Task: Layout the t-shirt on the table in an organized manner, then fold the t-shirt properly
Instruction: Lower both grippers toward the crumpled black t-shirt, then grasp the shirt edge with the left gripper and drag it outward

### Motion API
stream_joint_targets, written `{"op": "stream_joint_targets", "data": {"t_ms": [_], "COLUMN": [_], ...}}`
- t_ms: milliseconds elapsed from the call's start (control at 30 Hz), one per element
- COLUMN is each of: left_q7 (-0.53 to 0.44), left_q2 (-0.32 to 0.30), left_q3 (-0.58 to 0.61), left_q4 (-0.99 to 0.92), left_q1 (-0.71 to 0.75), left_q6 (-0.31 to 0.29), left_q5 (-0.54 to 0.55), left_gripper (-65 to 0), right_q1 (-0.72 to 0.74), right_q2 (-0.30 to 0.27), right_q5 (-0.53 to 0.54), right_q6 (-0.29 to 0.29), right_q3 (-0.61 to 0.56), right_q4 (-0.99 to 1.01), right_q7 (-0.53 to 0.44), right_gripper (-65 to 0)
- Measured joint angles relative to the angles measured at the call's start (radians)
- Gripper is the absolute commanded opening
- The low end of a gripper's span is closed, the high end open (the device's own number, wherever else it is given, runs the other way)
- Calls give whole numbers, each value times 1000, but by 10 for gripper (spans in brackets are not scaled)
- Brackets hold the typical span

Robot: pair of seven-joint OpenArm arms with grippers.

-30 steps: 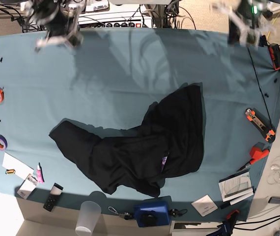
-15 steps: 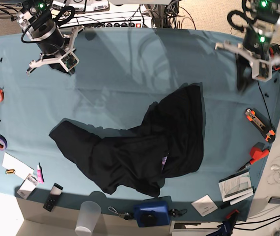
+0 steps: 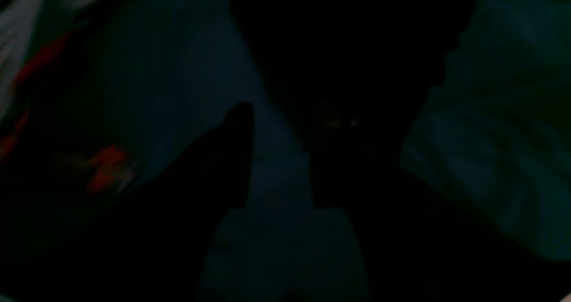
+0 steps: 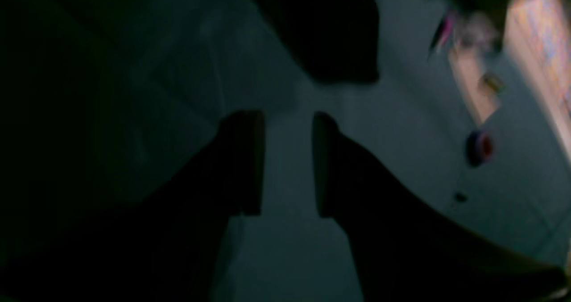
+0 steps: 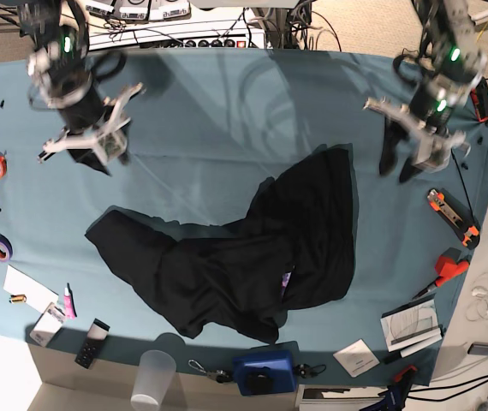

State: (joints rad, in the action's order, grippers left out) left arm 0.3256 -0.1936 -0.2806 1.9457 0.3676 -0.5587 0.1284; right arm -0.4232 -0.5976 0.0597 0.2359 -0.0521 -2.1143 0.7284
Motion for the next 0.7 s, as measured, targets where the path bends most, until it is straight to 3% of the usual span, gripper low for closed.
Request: {"op": "stream_joint_targets", "data": {"t_ms": [33, 100, 200, 433, 533, 700], "left_q7": [2, -7, -6, 164, 221, 328], "left_q2": [-6, -7, -10, -10, -11, -11], "left_q3": [43, 109, 178, 300, 305, 305], "left_q4": [-10, -18, -19, -21, -21, -105], "left_q1": [-12, -17, -22, -43, -68, -125], "left_q6": [16, 123, 259, 525, 584, 566], "left_q5": [-47, -116, -123, -101, -39, 35], "left_gripper": [-419, -353, -235, -225, -225, -225], "right_q1": [22, 53, 67, 72, 74, 74], "right_q2": [1, 0, 0, 0, 0, 5], "right_q5": [-1, -6, -5, -6, -6, -37], "right_q6": [-2, -6, -6, -6, -6, -6], "right_q3": [0, 0, 0, 0, 0, 0], "right_q4": [22, 56, 87, 88, 88, 88], "right_q7": [-2, -3, 4, 4, 4, 4], "right_gripper": [-465, -465, -465, -465, -465, -465]}}
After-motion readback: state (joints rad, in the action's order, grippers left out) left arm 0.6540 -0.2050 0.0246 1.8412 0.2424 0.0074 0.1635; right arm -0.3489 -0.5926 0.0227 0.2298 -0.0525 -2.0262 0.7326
